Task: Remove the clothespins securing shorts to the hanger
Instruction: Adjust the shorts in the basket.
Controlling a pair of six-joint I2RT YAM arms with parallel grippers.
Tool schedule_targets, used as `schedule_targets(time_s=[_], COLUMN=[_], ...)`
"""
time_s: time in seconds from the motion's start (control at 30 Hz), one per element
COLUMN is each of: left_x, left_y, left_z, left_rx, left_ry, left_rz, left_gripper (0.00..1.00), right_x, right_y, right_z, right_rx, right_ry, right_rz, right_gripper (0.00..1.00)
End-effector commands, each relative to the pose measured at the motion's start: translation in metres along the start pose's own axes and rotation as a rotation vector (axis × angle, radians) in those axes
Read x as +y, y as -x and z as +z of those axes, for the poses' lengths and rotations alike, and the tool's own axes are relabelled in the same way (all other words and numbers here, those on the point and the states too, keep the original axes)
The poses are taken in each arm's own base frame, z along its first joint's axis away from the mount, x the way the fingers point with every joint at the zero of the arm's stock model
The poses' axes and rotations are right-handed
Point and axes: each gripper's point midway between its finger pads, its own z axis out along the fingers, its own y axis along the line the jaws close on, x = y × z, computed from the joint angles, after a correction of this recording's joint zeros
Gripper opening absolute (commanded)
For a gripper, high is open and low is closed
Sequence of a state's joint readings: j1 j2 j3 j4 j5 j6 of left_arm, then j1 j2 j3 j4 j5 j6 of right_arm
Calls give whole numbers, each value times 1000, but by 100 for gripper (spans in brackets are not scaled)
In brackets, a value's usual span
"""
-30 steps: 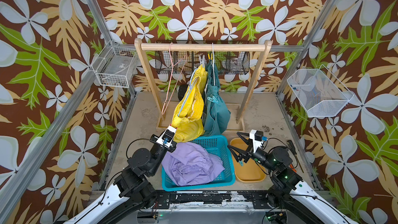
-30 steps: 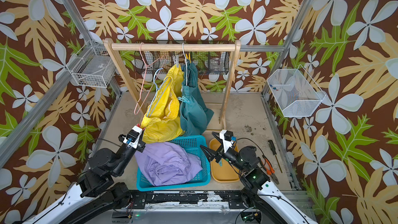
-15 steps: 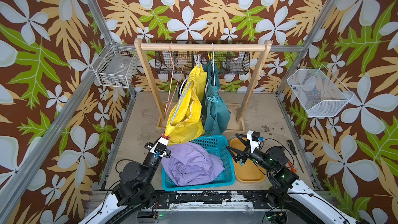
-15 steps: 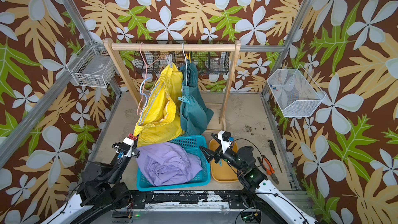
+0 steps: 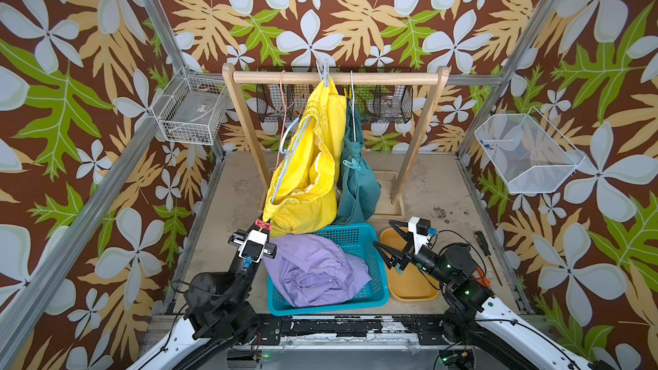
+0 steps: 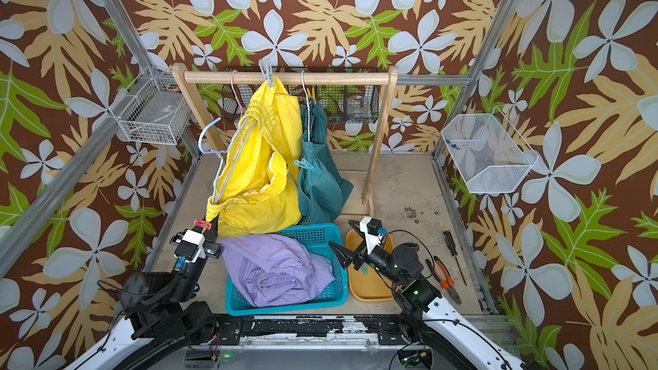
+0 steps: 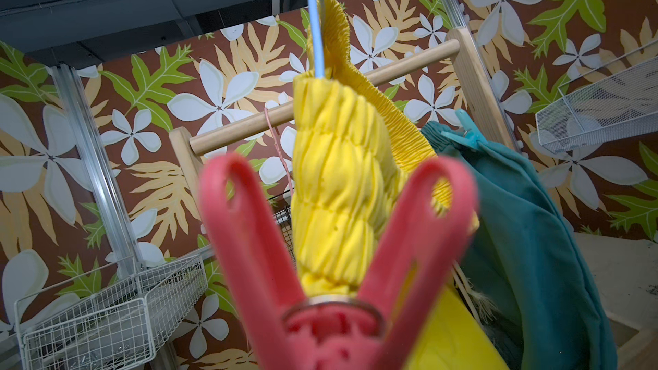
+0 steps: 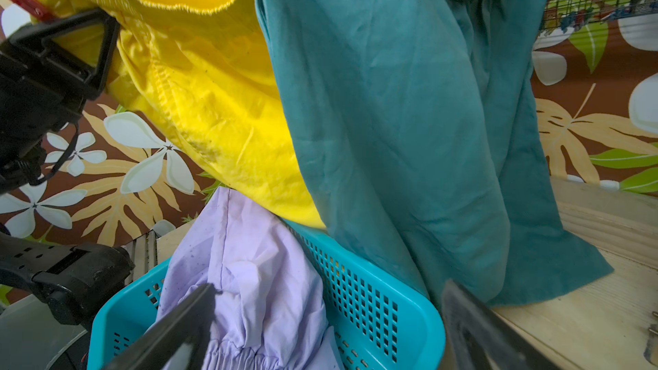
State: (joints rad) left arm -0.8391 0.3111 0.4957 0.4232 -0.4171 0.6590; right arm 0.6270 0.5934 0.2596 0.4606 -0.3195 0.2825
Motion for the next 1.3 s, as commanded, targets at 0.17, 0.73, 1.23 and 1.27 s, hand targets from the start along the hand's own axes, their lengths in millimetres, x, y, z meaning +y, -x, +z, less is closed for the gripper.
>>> schedule_targets(time_s=[0.17, 0.73, 1.23, 1.27], left_x=[35, 69, 94, 93], left_y=[83, 134, 150, 149], left_z=[4, -49, -93, -94], left_rx=[-253, -430, -519, -518], left_ry=[48, -15, -16, -24], left_rz=[-142, -244, -294, -285], left_gripper=[0, 0, 0, 0], right_x=[18, 42, 47, 47], right_y=[15, 15, 38, 39], right_z=[9, 29, 41, 40], right_rx=[-50, -49, -57, -61], right_ry=[33, 99, 106, 107], right_rz=[-56, -71, -37, -34], right_gripper=[100, 100, 100, 100])
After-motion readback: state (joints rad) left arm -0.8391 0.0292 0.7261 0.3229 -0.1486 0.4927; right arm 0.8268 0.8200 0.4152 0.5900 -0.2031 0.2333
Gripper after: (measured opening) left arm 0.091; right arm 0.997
